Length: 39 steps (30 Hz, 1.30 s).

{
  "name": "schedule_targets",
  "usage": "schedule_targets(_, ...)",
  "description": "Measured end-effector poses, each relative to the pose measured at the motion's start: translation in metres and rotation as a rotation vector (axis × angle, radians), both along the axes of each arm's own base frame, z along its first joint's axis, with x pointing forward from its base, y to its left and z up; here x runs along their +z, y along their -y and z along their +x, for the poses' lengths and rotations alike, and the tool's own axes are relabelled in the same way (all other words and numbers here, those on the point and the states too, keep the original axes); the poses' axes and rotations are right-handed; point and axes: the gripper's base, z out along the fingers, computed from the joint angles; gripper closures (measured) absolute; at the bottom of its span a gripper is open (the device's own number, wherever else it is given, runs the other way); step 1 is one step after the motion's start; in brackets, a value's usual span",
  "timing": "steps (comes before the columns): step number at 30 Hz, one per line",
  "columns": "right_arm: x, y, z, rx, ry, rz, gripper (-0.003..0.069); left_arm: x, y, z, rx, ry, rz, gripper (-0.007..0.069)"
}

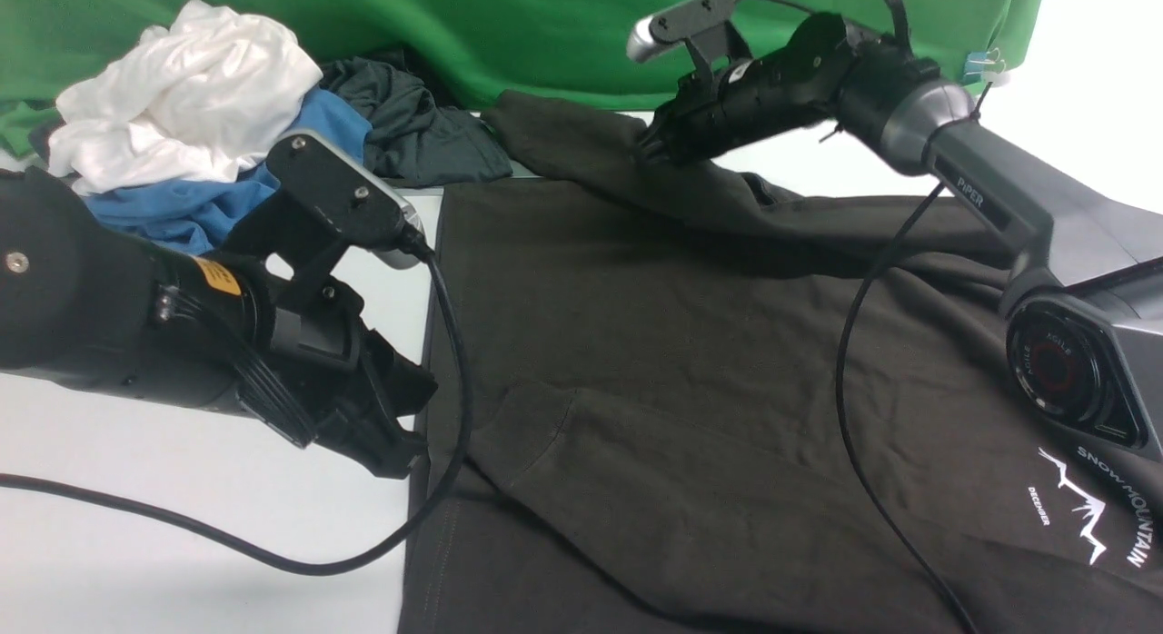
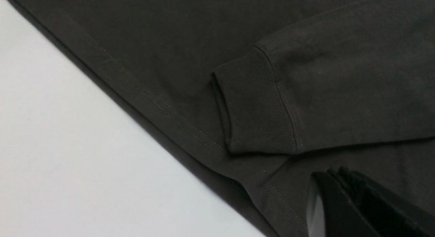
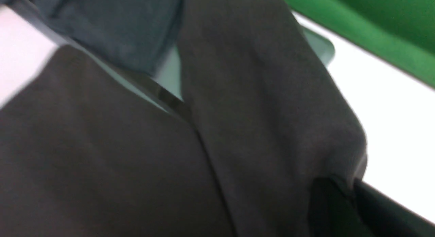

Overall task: Fold a long-sleeved shirt on a white desktop.
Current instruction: 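Grab the top left corner of the dark shirt with the left gripper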

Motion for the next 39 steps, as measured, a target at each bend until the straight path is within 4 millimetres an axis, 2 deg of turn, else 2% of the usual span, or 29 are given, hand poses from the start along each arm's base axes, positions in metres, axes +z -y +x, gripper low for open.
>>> schedule_targets(5,0.009,-0.002,-0.006,0.052,-0.051,-0.011,0.0607,0.000,0.000,-0.001,-0.002,-0.006,0.001,0.0605)
schedule_targets(14,0.021,-0.003,-0.027,0.167,-0.247,-0.049,0.0607,0.000,0.000,0.000,-0.001,-0.002,0.000,0.0605)
schedule_targets(26,0.044,-0.005,-0.037,0.138,-0.288,-0.027,0.0607,0.000,-0.005,0.003,0.029,0.034,0.053,0.0605)
schedule_targets(31,0.042,-0.015,-0.048,0.163,-0.322,-0.042,0.0594,0.000,-0.007,0.005,0.056,0.040,0.063,0.0605)
schedule_targets(33,0.042,-0.021,-0.051,0.173,-0.330,-0.046,0.0543,0.000,-0.007,0.006,0.073,0.044,0.051,0.0605)
schedule_targets(36,0.042,-0.033,-0.056,0.153,-0.359,-0.030,0.0329,0.001,-0.007,0.006,0.118,0.035,0.022,0.0605)
schedule_targets(37,0.043,-0.033,-0.057,0.145,-0.364,-0.027,0.0302,0.001,-0.007,0.006,0.118,0.035,0.022,0.0605)
schedule_targets(38,0.043,-0.037,-0.058,0.116,-0.387,-0.014,0.0209,0.004,-0.008,0.010,0.145,0.028,0.008,0.0605)
schedule_targets(39,0.043,-0.037,-0.058,0.111,-0.390,-0.013,0.0200,0.004,-0.008,0.010,0.149,0.028,0.006,0.0605)
